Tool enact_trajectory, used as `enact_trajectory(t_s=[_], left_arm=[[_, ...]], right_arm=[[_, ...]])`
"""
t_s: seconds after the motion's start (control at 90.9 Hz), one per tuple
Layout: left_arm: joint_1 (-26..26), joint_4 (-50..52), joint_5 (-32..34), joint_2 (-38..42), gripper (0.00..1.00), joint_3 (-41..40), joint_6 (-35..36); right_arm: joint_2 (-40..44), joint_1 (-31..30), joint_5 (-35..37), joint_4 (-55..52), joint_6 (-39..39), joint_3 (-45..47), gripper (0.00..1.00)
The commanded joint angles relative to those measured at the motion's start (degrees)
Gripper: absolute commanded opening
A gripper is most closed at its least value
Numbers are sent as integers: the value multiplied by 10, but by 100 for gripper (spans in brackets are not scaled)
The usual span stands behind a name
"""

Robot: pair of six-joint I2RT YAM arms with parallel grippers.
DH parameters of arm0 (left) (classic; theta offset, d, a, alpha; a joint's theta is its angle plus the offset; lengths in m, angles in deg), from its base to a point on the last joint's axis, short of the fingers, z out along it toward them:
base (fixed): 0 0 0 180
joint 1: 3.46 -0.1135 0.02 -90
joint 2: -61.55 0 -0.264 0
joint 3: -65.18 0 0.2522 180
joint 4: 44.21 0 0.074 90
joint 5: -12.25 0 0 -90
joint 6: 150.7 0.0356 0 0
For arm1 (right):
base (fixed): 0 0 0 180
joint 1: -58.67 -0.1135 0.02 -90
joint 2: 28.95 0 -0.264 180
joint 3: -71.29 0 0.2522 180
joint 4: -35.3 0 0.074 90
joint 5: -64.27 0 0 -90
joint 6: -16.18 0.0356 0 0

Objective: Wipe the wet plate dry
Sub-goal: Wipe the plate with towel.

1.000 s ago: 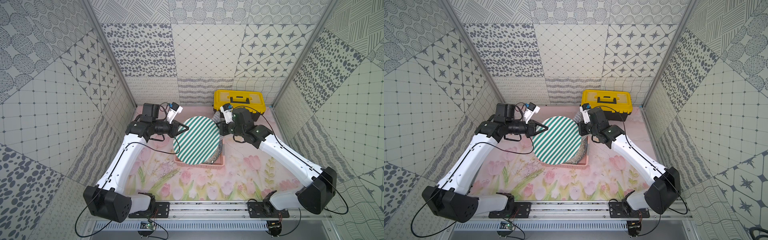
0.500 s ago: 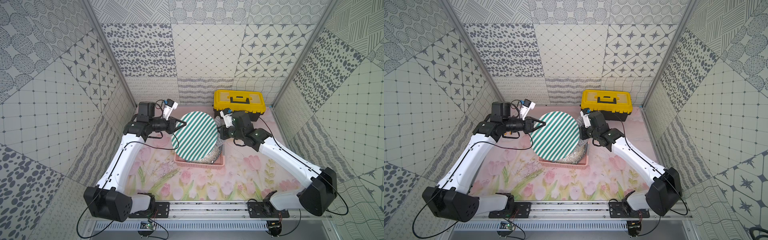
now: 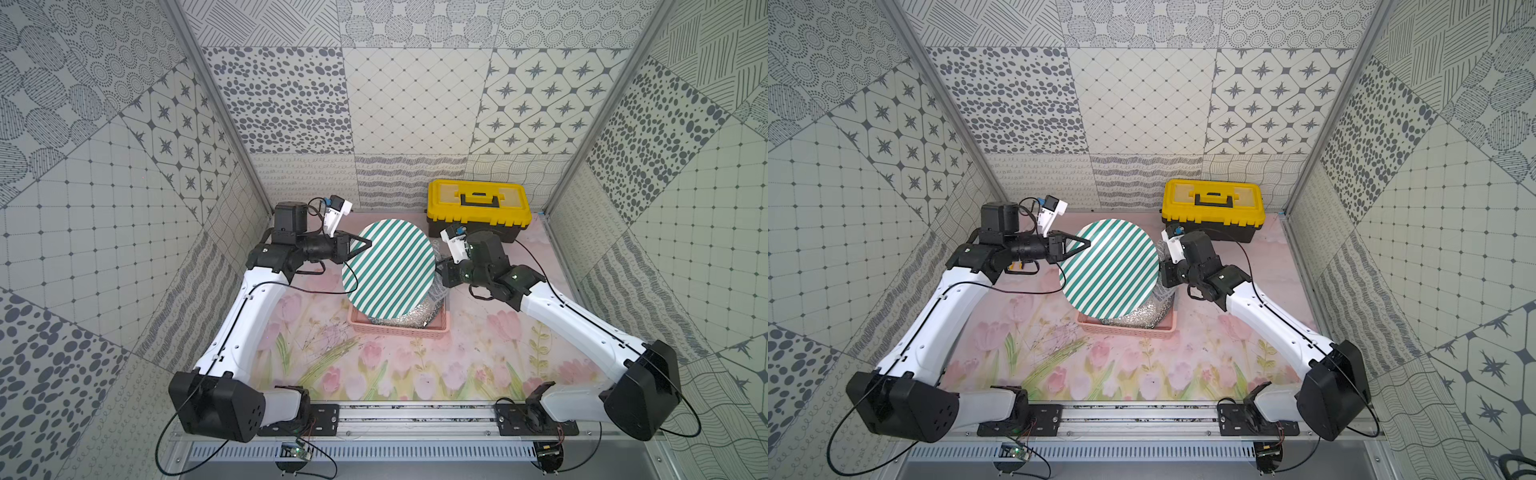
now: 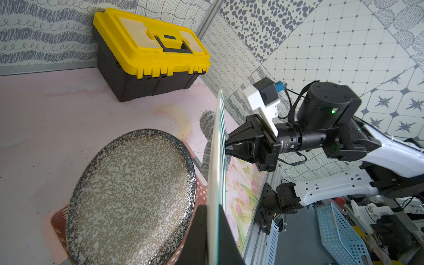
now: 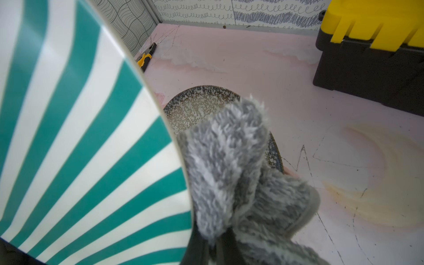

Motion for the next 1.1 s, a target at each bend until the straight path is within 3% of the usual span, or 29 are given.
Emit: enact_trajectory(t_s=[0.0, 0.715, 1.09], left_arm=[[-5, -82, -26, -6, 0, 2, -47], [-14, -150, 20, -12, 0, -26, -159], [-16, -181, 15, -12, 0, -50, -201]], right_arm=[[20, -5, -43, 45, -17, 10, 0], [23, -7, -85, 89, -19, 50, 0], [7, -43, -59, 96, -18, 47, 0]])
